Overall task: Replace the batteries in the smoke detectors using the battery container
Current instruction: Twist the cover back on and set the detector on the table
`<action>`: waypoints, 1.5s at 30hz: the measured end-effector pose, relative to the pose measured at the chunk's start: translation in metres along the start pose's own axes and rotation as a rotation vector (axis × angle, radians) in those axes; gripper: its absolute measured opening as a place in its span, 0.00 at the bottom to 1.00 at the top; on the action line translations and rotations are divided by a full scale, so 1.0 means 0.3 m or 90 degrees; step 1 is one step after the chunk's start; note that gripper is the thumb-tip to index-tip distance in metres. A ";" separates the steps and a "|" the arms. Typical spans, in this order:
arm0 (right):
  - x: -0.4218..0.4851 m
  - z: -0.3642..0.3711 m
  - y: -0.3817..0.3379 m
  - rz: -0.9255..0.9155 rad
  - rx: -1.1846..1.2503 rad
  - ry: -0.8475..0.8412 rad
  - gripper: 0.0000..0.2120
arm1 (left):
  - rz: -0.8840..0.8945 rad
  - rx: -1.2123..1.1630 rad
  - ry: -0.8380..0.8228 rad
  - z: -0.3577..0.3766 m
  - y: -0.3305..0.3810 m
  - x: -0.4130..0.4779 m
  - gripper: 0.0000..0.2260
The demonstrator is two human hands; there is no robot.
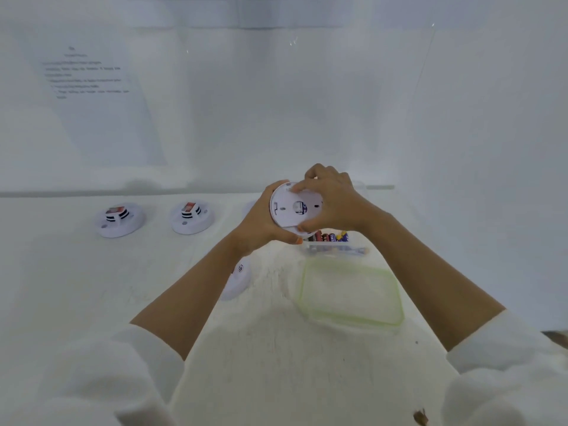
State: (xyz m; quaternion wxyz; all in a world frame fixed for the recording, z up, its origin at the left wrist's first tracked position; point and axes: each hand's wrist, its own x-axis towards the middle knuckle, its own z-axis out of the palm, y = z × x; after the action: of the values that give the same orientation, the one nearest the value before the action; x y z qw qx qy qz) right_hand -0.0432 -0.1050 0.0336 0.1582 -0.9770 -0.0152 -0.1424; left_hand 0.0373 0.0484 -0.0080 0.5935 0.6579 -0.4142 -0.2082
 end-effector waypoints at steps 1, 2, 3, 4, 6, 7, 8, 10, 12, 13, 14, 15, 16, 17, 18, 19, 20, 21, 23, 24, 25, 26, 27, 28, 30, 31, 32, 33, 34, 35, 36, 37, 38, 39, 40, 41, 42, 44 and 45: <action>0.009 0.000 0.006 0.003 -0.004 -0.002 0.33 | -0.006 0.001 -0.001 -0.003 -0.007 0.013 0.41; 0.017 0.000 0.013 0.009 -0.004 -0.006 0.33 | -0.011 0.001 -0.004 -0.006 -0.013 0.024 0.43; 0.024 -0.001 0.021 0.014 -0.003 -0.011 0.33 | -0.016 0.001 -0.005 -0.008 -0.021 0.035 0.43; 0.030 -0.004 0.028 0.018 -0.001 -0.014 0.34 | -0.020 0.001 -0.005 -0.010 -0.026 0.045 0.44; 0.043 -0.006 0.038 0.022 0.001 -0.024 0.36 | -0.024 -0.002 -0.006 -0.014 -0.035 0.063 0.44; 0.051 -0.007 0.045 0.021 0.003 -0.030 0.36 | -0.022 -0.005 -0.007 -0.015 -0.038 0.072 0.43; 0.056 -0.008 0.052 0.019 0.005 -0.039 0.36 | -0.021 -0.008 -0.008 -0.015 -0.041 0.079 0.43; 0.065 -0.010 0.071 0.014 0.003 -0.060 0.34 | -0.025 -0.011 -0.007 -0.015 -0.048 0.090 0.44; 0.071 -0.012 0.086 0.006 0.010 -0.076 0.32 | -0.028 -0.012 -0.008 -0.016 -0.055 0.097 0.44; 0.074 -0.011 0.090 0.001 0.015 -0.081 0.32 | -0.028 -0.013 -0.009 -0.015 -0.058 0.100 0.44; 0.076 -0.011 0.093 -0.005 0.020 -0.083 0.32 | -0.027 -0.012 -0.010 -0.014 -0.061 0.104 0.44; 0.078 -0.010 0.095 -0.009 0.024 -0.082 0.33 | -0.026 -0.011 -0.008 -0.013 -0.062 0.108 0.44; 0.080 -0.011 0.098 -0.011 0.027 -0.079 0.33 | -0.026 -0.010 -0.006 -0.011 -0.063 0.111 0.44; 0.080 -0.012 0.102 -0.010 0.028 -0.076 0.33 | -0.026 -0.011 -0.005 -0.009 -0.063 0.113 0.44; 0.081 -0.014 0.106 -0.009 0.028 -0.073 0.32 | -0.026 -0.011 -0.005 -0.007 -0.064 0.116 0.44; 0.081 -0.016 0.110 -0.006 0.030 -0.072 0.32 | -0.026 -0.013 -0.004 -0.005 -0.064 0.118 0.44; 0.080 -0.016 0.115 -0.005 0.035 -0.069 0.32 | -0.026 -0.015 -0.002 -0.003 -0.065 0.119 0.45; 0.079 -0.015 0.120 -0.006 0.039 -0.062 0.31 | -0.024 -0.014 -0.001 -0.001 -0.066 0.121 0.45; 0.074 -0.009 0.130 -0.002 0.033 -0.037 0.31 | -0.021 -0.009 -0.001 0.003 -0.069 0.122 0.45; 0.072 -0.005 0.135 0.002 0.025 -0.022 0.31 | -0.022 -0.004 0.000 0.004 -0.071 0.122 0.45; 0.068 0.000 0.140 0.005 0.021 -0.009 0.30 | -0.024 0.000 0.003 0.006 -0.072 0.122 0.45; 0.065 0.005 0.145 0.006 0.020 0.002 0.30 | -0.028 0.000 0.006 0.008 -0.073 0.120 0.46; 0.062 0.010 0.148 0.004 0.023 0.010 0.29 | -0.032 -0.001 0.012 0.010 -0.073 0.118 0.45; 0.059 0.014 0.150 0.000 0.028 0.017 0.29 | -0.034 -0.004 0.018 0.012 -0.072 0.116 0.45; 0.056 0.025 0.153 -0.010 0.033 0.027 0.28 | -0.030 -0.007 0.029 0.014 -0.068 0.114 0.44; 0.054 0.031 0.155 -0.015 0.034 0.033 0.28 | -0.026 -0.007 0.034 0.013 -0.066 0.114 0.43; 0.053 0.038 0.156 -0.019 0.033 0.038 0.29 | -0.024 -0.007 0.039 0.013 -0.063 0.114 0.43; 0.052 0.045 0.157 -0.020 0.032 0.041 0.29 | -0.024 -0.008 0.045 0.013 -0.060 0.112 0.42; 0.050 0.052 0.155 -0.019 0.031 0.044 0.30 | -0.026 -0.008 0.050 0.013 -0.057 0.111 0.42; 0.047 0.061 0.153 -0.016 0.032 0.045 0.31 | -0.026 -0.007 0.055 0.017 -0.055 0.109 0.42; 0.045 0.068 0.150 -0.010 0.034 0.045 0.32 | -0.025 -0.004 0.061 0.020 -0.054 0.108 0.42; 0.041 0.077 0.147 -0.002 0.038 0.046 0.33 | -0.023 0.001 0.067 0.025 -0.054 0.107 0.42; 0.038 0.084 0.143 0.003 0.043 0.051 0.33 | -0.021 0.006 0.075 0.029 -0.053 0.106 0.42; 0.036 0.091 0.140 0.008 0.050 0.058 0.33 | -0.019 0.008 0.084 0.032 -0.052 0.105 0.42; 0.034 0.095 0.136 0.012 0.057 0.062 0.33 | -0.017 0.009 0.092 0.034 -0.052 0.104 0.41; 0.033 0.098 0.135 0.014 0.061 0.063 0.33 | -0.014 0.009 0.097 0.034 -0.052 0.102 0.40; 0.032 0.099 0.134 0.015 0.062 0.061 0.32 | -0.012 0.011 0.102 0.033 -0.054 0.100 0.40; 0.034 0.097 0.135 0.014 0.065 0.059 0.29 | -0.001 0.014 0.106 0.029 -0.051 0.095 0.41; 0.036 0.093 0.133 0.015 0.072 0.060 0.29 | 0.007 0.017 0.107 0.026 -0.047 0.091 0.41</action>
State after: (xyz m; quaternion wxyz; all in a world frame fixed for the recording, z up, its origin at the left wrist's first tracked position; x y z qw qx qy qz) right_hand -0.0222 -0.1342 -0.0009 0.2151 -0.9588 -0.0040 -0.1853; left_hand 0.0512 0.0213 -0.0170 0.6185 0.6787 -0.3691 -0.1436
